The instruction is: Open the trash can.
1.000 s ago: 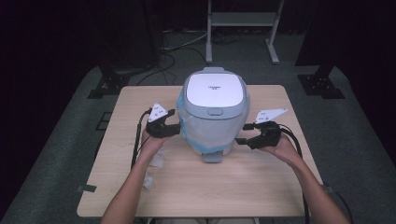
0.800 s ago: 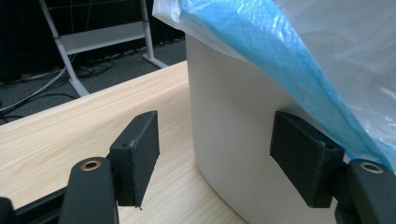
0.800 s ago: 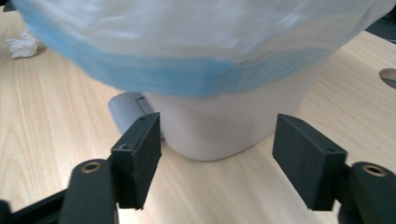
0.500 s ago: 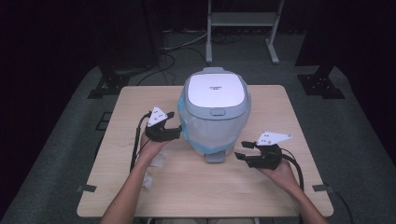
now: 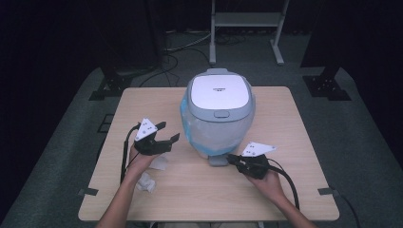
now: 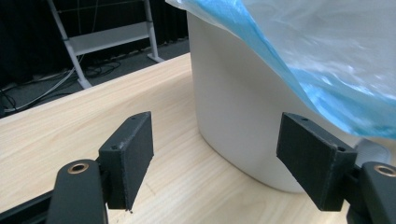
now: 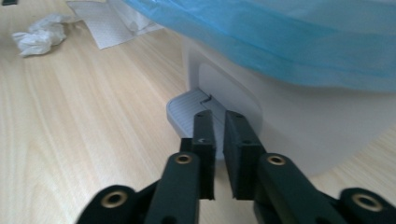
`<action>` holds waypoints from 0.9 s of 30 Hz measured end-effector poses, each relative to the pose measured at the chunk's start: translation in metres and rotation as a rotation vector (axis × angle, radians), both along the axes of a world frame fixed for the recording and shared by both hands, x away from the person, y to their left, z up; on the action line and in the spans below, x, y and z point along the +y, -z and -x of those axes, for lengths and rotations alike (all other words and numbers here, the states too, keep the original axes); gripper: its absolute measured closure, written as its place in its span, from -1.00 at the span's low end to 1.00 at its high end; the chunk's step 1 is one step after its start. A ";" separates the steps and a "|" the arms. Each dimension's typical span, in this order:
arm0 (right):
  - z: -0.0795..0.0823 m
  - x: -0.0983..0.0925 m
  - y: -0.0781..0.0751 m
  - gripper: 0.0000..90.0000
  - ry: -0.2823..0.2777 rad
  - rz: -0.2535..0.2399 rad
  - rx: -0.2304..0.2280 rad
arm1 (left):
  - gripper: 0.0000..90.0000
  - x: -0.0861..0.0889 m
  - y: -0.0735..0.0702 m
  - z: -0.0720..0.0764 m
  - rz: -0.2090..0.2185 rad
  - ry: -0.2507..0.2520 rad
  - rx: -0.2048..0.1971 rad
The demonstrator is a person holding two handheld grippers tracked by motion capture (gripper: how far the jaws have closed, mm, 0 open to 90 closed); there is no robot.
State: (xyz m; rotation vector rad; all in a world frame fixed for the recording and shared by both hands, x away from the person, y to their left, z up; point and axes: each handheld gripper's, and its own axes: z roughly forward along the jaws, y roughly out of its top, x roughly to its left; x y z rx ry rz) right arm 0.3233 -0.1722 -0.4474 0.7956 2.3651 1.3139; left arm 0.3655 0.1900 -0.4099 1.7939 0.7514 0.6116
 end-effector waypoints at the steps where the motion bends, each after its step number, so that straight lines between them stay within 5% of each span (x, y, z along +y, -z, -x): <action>1: -0.001 0.003 0.001 0.91 0.002 0.001 0.002 | -0.41 0.002 0.000 0.002 0.003 0.000 0.000; 9: -0.009 0.023 0.015 0.97 0.002 0.051 0.006 | -0.41 0.013 0.002 0.017 0.008 0.000 -0.003; 27: -0.007 0.033 0.025 1.00 0.083 0.079 -0.106 | -0.41 0.015 0.004 0.033 0.018 0.038 0.005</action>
